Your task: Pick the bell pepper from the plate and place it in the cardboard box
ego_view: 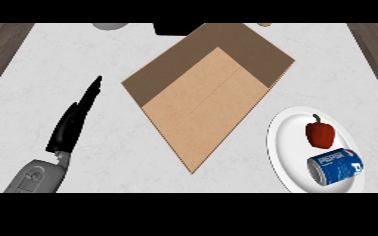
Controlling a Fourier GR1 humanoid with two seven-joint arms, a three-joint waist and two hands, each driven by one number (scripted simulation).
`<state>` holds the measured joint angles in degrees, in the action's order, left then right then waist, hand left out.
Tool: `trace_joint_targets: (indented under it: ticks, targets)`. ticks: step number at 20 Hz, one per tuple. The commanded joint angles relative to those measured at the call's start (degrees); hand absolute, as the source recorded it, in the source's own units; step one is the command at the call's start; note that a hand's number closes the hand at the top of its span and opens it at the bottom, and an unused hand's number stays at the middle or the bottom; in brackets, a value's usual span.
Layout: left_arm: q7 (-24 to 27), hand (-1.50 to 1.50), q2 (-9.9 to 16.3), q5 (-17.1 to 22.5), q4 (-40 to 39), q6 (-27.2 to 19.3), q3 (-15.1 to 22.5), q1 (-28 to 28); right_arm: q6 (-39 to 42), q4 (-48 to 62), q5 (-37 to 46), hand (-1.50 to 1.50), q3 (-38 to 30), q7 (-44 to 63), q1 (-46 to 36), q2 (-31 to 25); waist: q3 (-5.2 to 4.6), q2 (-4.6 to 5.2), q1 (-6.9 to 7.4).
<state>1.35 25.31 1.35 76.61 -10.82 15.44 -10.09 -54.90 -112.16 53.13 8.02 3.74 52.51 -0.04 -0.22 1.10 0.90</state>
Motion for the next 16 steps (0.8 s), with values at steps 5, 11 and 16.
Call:
trace_joint_targets:
  ticks: [5,11,16]
  targets:
    - [-1.02,0.00,-1.24,-0.07,-0.75,1.35,-1.40,-1.85,16.52,-1.15,19.06,-1.50,1.04,26.61,-15.91,0.04,0.13,-0.62,-0.11]
    - [0.43,0.00,-2.70,-3.16,-0.59,1.86,-2.73,0.71,20.56,4.76,25.00,-1.50,1.30,33.96,-27.12,0.04,0.21,-1.04,-0.85]
    - [0.21,0.00,-4.33,-4.89,-2.15,3.32,-4.28,0.64,17.89,4.86,24.72,-1.50,-2.29,30.68,-28.00,-1.13,0.22,-1.11,-1.11]
